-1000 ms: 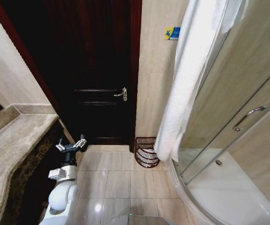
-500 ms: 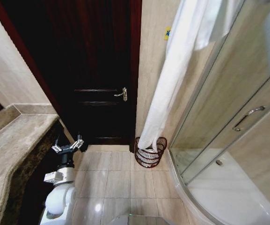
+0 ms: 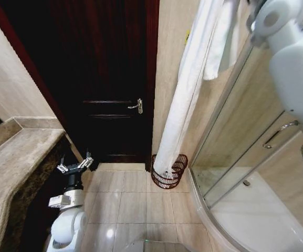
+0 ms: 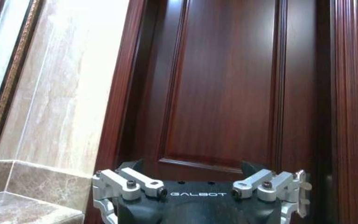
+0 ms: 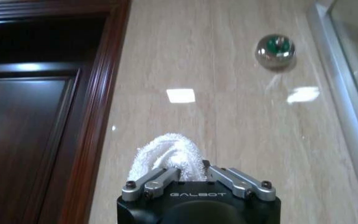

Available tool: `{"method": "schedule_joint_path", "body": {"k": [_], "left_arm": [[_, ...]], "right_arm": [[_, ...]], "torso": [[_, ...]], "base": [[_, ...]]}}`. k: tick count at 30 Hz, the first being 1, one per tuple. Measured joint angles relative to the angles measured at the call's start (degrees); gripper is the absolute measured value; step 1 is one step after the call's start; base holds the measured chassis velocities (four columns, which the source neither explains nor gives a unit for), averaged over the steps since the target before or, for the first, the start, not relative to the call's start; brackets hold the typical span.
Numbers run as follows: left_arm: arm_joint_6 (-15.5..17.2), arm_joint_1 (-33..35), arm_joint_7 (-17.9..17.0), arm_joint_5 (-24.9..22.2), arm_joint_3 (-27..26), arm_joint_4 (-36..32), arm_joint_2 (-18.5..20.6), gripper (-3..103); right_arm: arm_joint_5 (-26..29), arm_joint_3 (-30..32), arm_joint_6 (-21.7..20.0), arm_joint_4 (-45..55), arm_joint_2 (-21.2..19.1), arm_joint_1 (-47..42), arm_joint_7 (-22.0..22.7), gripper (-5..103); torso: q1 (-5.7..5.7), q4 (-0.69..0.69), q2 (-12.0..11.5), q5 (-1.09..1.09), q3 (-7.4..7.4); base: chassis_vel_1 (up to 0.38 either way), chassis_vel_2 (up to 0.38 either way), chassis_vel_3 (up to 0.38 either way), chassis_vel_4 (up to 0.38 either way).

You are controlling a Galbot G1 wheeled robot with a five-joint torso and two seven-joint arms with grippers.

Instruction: Discard the used towel into the hamper.

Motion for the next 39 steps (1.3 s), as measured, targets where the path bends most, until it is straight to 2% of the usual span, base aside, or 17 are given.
{"method": "schedule_joint_path", "body": {"k": [7, 9, 13, 17, 24, 32, 36, 39], "left_arm": [[0.0, -0.3, 0.0, 0.4, 0.4, 0.2, -0.1, 100], [0.0, -0.4, 0.0, 0.5, 0.5, 0.3, -0.1, 100], [-0.2, -0.1, 0.0, 0.6, 0.5, 0.3, -0.3, 100], [-0.5, 0.3, 0.1, 0.6, 0.3, 0.1, -0.6, 100], [-1.6, 1.2, 0.4, 0.5, -0.8, 0.0, -0.8, 100], [-3.7, 2.2, 0.4, 1.5, -1.8, -0.2, -1.6, 100], [-3.9, 2.0, 0.5, 1.9, -1.7, -0.1, -1.8, 100], [-3.9, 1.7, 0.5, 1.9, -1.6, -0.1, -1.9, 100]], "right_arm": [[-0.3, 0.3, 0.2, -0.4, 0.8, 0.2, -0.3, 5], [-0.2, 0.2, 0.1, -2.0, 1.9, 3.6, -0.5, 5], [-0.2, -0.5, 0.0, -5.3, 3.8, 6.7, -1.1, 5], [-0.4, -0.6, 0.0, -7.4, 5.4, 7.8, -1.2, 5], [-2.0, -1.0, 0.8, -9.1, 6.3, 4.6, -1.1, 5], [-2.5, -0.9, 1.7, -6.3, 4.8, -2.4, -1.2, 5], [-3.1, -0.9, 2.7, -7.9, 5.8, -2.2, -1.6, 5], [-3.6, -1.5, 3.1, -10.9, 7.9, 1.1, -2.4, 5]], "torso": [[-0.01, -0.01, 0.0, 0.01, 0.0], [-0.01, -0.01, 0.0, -0.04, -0.01], [-0.02, -0.01, 0.0, -0.01, -0.01], [-0.02, -0.01, 0.0, -0.01, -0.01], [-0.01, 0.0, 0.0, 0.02, 0.0], [-0.01, -0.01, 0.0, 0.01, 0.0], [-0.01, -0.02, 0.0, 0.02, 0.0], [-0.01, -0.01, 0.0, -0.05, -0.01]], "base": [[0.0, 0.0, 0.0, 0.0], [0.0, 0.0, 0.0, 0.0], [0.0, 0.0, 0.0, 0.0], [0.0, 0.0, 0.0, 0.0], [0.0, 0.0, 0.0, 0.0], [0.0, 0.0, 0.0, 0.0], [0.0, 0.0, 0.0, 0.0], [0.0, 0.0, 0.0, 0.0]]}}
